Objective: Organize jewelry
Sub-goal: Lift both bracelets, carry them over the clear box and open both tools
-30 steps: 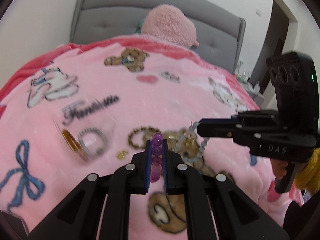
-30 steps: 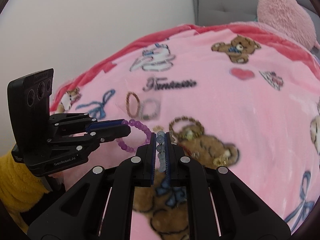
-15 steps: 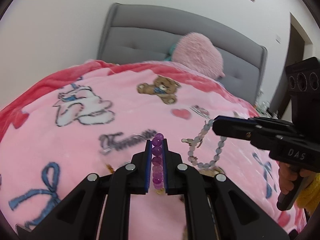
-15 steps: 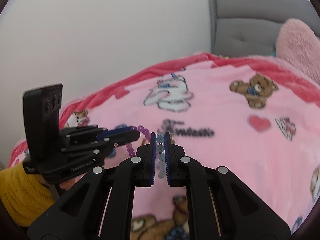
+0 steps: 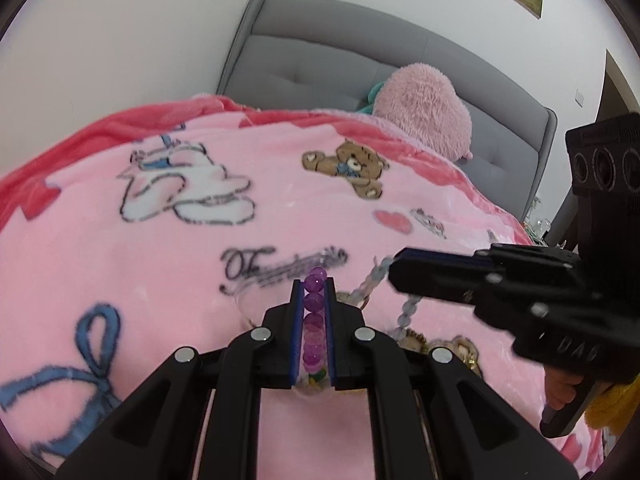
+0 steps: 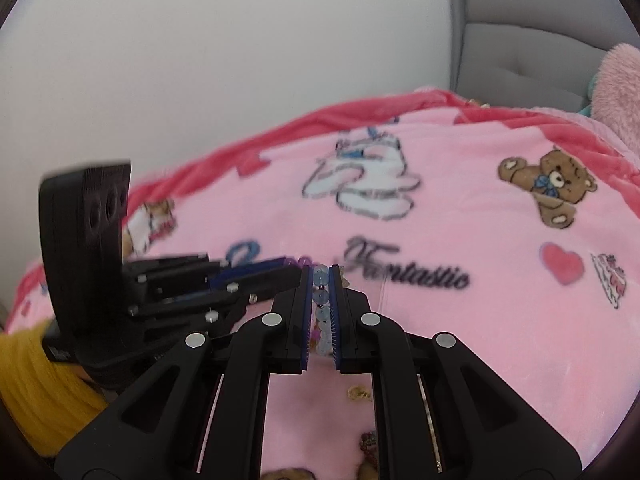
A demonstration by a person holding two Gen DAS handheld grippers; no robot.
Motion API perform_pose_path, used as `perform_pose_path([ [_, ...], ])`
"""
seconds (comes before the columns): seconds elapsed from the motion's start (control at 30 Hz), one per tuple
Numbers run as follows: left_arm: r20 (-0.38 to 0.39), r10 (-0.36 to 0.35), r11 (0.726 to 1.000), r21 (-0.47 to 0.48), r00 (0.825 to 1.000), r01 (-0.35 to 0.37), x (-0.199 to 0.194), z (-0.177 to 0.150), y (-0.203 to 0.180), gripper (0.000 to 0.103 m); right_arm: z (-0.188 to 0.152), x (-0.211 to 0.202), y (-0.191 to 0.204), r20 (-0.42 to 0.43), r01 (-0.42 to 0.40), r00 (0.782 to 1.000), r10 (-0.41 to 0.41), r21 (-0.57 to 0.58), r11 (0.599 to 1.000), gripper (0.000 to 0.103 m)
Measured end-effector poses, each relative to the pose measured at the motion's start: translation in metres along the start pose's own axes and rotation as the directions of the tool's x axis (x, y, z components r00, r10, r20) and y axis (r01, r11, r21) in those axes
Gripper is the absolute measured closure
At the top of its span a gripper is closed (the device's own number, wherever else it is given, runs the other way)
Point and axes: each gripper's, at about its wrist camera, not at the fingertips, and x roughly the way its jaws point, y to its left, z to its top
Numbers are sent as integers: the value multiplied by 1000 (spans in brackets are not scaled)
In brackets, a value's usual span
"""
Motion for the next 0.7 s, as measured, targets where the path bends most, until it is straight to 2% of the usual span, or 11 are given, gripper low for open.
perform_pose_path([
  [0.23, -58, 15, 999, -38, 998, -18, 11, -17, 12, 94, -20, 19, -4, -66, 12, 998, -10, 34, 999, 95],
  [0.4, -67, 24, 999, -27, 997, -26, 14, -20, 12, 94, -28, 29, -10, -104, 15, 994, -8, 63, 998, 95],
  [0.5, -71, 41, 999, -22, 997, -42, 14, -22, 12, 93, -31, 31, -17, -113, 14, 994, -3, 102, 995, 95],
  [0.7, -70, 54, 998, -37, 996, -56, 10, -28, 10, 93, -33, 27, -17, -92, 11, 996, -1, 105, 994, 92],
])
